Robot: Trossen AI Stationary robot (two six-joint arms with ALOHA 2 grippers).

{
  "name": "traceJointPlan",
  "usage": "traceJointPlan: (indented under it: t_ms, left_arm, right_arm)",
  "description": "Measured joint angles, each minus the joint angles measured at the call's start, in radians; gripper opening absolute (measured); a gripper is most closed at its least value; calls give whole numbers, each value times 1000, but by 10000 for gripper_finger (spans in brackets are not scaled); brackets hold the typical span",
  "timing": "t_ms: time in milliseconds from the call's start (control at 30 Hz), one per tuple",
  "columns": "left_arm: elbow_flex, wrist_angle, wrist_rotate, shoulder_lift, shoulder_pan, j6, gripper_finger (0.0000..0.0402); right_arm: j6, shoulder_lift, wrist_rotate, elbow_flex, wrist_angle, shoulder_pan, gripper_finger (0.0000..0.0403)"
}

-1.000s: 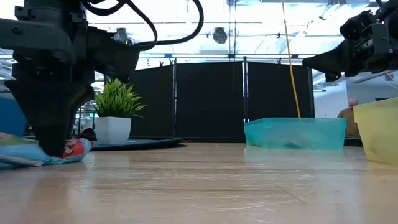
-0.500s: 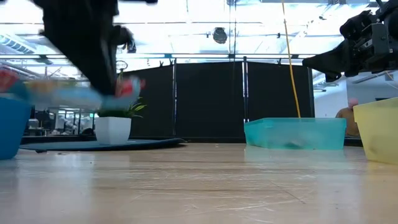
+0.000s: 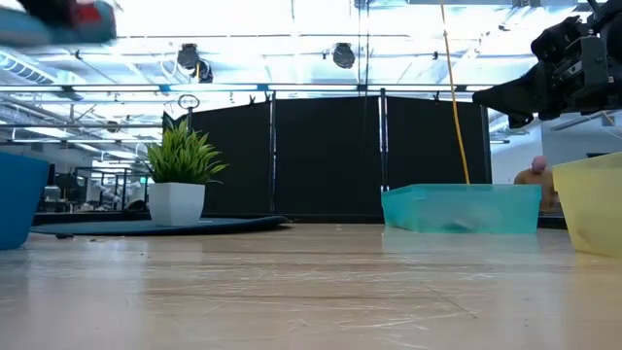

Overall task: Pick and place Granola Bars by type
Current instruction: Put the red granola bar into the blue bin

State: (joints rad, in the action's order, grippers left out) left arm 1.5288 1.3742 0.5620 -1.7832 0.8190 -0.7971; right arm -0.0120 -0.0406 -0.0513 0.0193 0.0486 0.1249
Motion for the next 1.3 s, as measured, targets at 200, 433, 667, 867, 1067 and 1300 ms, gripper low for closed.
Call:
traceJointPlan:
  t_ms: [200, 433, 667, 867, 1067, 1300]
  left_arm:
    - [-35, -64, 267, 175, 182, -107, 7]
    - [-319, -407, 453, 446, 378, -51, 6]
    - [-746, -976, 389, 712, 424, 130, 6]
    - [-1057, -1674, 61, 842, 326, 492, 6]
    - [-1137, -1757, -150, 882, 142, 499, 6]
    - [-1047, -1609, -551, 883, -176, 561, 6]
  right_arm:
    - [0, 0, 0, 0, 0, 0, 4]
    - [0, 0, 0, 0, 0, 0, 4]
    - [0, 0, 0, 0, 0, 0, 4]
    - [0, 0, 0, 0, 0, 0, 4]
    - [0, 0, 0, 0, 0, 0, 4]
    - [0, 0, 0, 0, 0, 0, 4]
